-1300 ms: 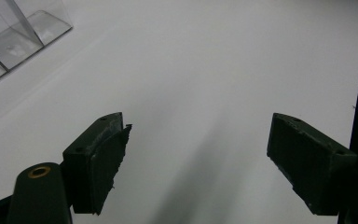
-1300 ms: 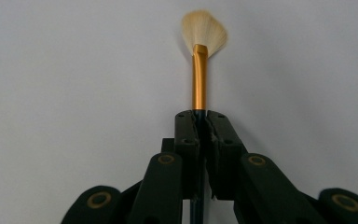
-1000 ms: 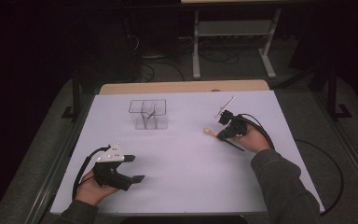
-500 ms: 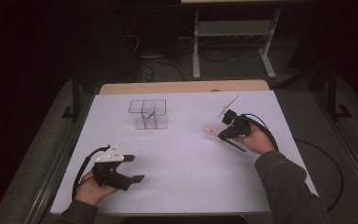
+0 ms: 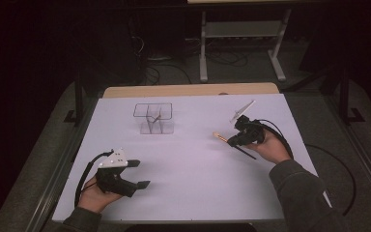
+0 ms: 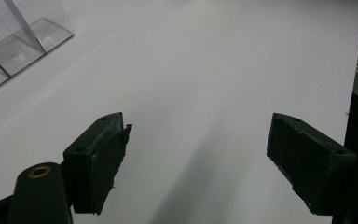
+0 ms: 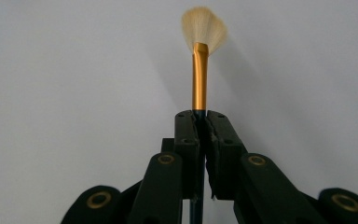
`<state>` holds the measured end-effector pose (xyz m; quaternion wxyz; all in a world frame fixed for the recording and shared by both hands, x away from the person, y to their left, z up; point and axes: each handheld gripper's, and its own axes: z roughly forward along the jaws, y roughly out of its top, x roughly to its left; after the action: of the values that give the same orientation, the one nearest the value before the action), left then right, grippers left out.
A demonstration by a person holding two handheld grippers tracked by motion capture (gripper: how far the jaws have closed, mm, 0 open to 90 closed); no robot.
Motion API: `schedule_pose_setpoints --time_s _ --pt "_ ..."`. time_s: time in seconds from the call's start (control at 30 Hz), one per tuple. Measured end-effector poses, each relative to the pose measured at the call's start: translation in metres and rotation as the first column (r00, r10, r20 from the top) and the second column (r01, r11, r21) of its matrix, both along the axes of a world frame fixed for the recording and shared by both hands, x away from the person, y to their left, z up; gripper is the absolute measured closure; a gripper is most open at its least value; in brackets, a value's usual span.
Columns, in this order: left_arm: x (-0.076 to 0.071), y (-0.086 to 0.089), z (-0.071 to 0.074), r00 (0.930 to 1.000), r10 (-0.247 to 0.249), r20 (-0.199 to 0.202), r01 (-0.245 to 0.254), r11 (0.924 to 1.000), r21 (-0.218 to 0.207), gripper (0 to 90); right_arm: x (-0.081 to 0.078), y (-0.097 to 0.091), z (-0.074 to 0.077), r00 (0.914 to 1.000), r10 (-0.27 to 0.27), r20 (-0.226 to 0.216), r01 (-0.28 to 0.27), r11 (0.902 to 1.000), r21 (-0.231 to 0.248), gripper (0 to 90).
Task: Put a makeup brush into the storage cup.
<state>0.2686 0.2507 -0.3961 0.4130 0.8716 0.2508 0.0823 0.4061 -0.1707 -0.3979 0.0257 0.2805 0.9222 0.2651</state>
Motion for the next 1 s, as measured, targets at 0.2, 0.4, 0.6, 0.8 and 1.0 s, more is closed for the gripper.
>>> schedule_pose_setpoints --time_s 0.2,0.4,0.6,0.8,1.0 --pt "-0.001 -0.001 0.003 1.0000 -0.007 0.006 0.007 0.9999 -0.011 18.9 -0.007 -0.002 0.005 0.9999 0.013 0.006 -0.013 0.9998 0.016 82.9" --pt "0.000 -0.006 0.004 0.9999 -0.015 0.003 0.015 0.9996 -0.023 18.9 -0.015 -0.001 0.010 0.9992 0.035 0.020 -0.035 0.9989 0.030 82.9" --pt "0.000 -0.011 0.004 0.9994 -0.035 0.002 0.035 0.9991 -0.025 19.5 -0.024 0.000 0.010 0.9979 0.059 0.028 -0.060 0.9970 0.049 83.0" --pt "0.001 -0.015 0.004 0.9990 -0.043 -0.009 0.043 0.9987 -0.028 19.9 -0.031 0.004 0.011 0.9949 0.092 0.042 -0.094 0.9933 0.066 82.9" --pt "0.002 -0.018 0.007 0.9986 -0.052 -0.008 0.052 0.9981 -0.033 20.2 -0.037 0.009 0.014 0.9929 0.108 0.049 -0.112 0.9899 0.086 82.9"
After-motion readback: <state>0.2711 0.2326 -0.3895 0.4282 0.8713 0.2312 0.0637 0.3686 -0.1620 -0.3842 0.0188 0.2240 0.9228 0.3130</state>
